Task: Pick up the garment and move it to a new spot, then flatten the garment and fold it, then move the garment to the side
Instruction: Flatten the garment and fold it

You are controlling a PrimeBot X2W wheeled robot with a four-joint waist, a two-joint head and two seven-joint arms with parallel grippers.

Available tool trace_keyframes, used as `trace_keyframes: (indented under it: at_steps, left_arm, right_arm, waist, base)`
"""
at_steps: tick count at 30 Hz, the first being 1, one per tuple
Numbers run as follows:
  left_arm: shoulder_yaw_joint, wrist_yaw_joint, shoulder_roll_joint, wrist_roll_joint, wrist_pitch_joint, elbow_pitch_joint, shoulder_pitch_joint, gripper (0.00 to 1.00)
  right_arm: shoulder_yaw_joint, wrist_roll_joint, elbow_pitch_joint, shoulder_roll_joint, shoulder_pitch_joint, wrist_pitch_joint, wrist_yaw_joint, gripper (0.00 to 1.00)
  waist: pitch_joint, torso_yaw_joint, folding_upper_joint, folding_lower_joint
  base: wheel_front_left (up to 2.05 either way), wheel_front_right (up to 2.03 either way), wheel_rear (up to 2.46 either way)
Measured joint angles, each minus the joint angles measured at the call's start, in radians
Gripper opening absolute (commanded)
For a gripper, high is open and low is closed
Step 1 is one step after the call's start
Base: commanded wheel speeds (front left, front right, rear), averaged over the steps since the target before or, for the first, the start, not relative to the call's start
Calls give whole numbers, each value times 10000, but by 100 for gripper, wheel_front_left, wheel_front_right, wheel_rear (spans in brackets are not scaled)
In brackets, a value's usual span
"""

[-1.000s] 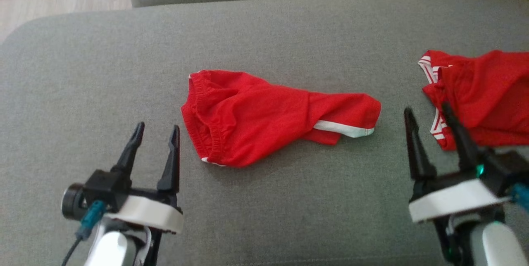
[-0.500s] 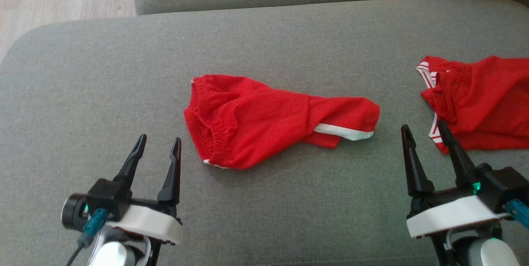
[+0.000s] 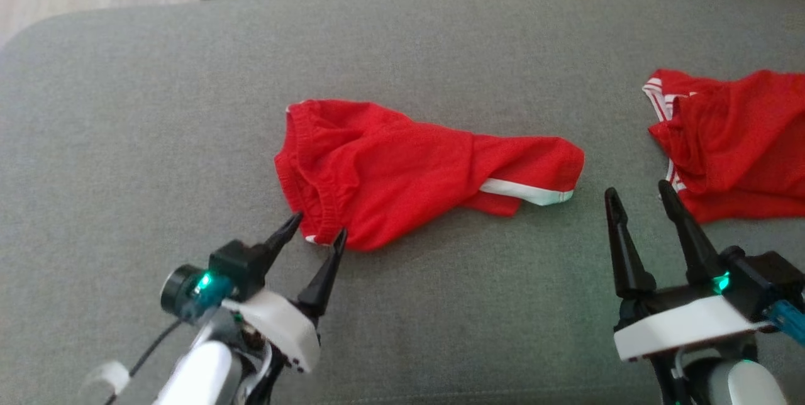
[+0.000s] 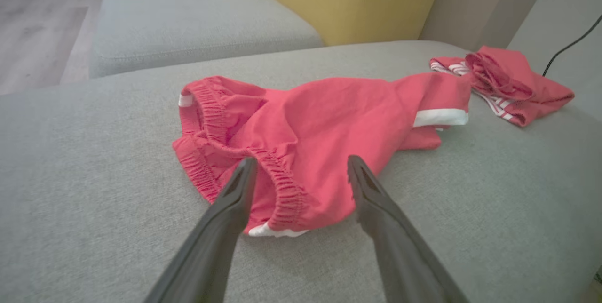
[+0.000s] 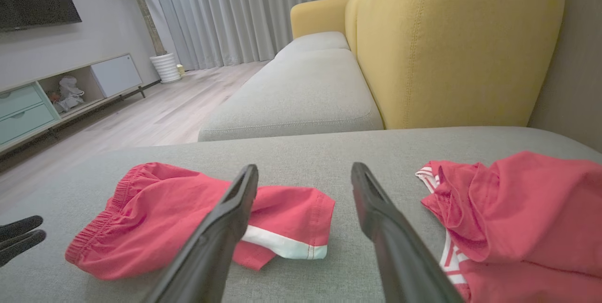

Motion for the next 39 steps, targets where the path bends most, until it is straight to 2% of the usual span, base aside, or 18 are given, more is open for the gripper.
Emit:
trace_keyframes:
  at_steps: [5, 6, 7, 11, 14, 18, 24, 27, 32, 39]
  left_arm:
    - [38, -35, -113, -242, 341, 1327, -646, 100]
    - [19, -71, -127, -307, 462, 1588, -697, 55]
    - [21, -157, -176, -451, 512, 1762, -728, 0]
    - [-136, -376, -213, -750, 349, 1806, -835, 0]
    - [-249, -439, -165, -709, 240, 1338, -846, 0]
    - [-546, -443, -102, -750, 205, -92, -702, 0]
    - [-665, -412, 107, -1068, 723, -2408, 233, 0]
    - [-483, -159, 136, -1250, 882, -2953, 428, 0]
    - [324, 257, 174, -1576, 869, -2378, 190, 0]
    - [1258, 359, 42, -2203, 268, 307, -1024, 0]
  right_arm:
    - [52, 115, 123, 2, -140, -6, 0, 100]
    - [56, 128, 163, 2, -192, -8, 0, 100]
    - [54, 153, 169, 2, -211, -23, 0, 100]
    - [12, 188, 201, 2, -205, -96, 0, 100]
    - [-63, 343, 270, 2, -203, -102, 0, 100]
    - [-226, 437, 307, 2, -197, -109, 0, 100]
    - [-385, 591, 332, 4, -188, -107, 0, 100]
    - [-401, 663, 330, 4, -196, -107, 0, 100]
    - [-345, 698, 324, 6, -331, -105, 0, 100]
    - [-330, 784, 353, 10, -637, -107, 0, 100]
  waist:
    - [210, -228, 0, 0]
    - [239, -274, 0, 0]
    - [270, -312, 0, 0]
    - [349, -378, 0, 0]
    - [381, -351, 0, 0]
    - [400, -180, 0, 0]
    - [455, 96, 0, 0]
    - [551, 153, 0, 0]
    - [788, 34, 0, 0]
    - [1193, -344, 0, 1]
  base:
    - [0, 0, 0]
    - [0, 0, 0]
    - [0, 0, 0]
    - [0, 0, 0]
    - [0, 0, 0]
    - [0, 0, 0]
    - [0, 0, 0]
    - [0, 0, 0]
    - [0, 0, 0]
    - [0, 0, 0]
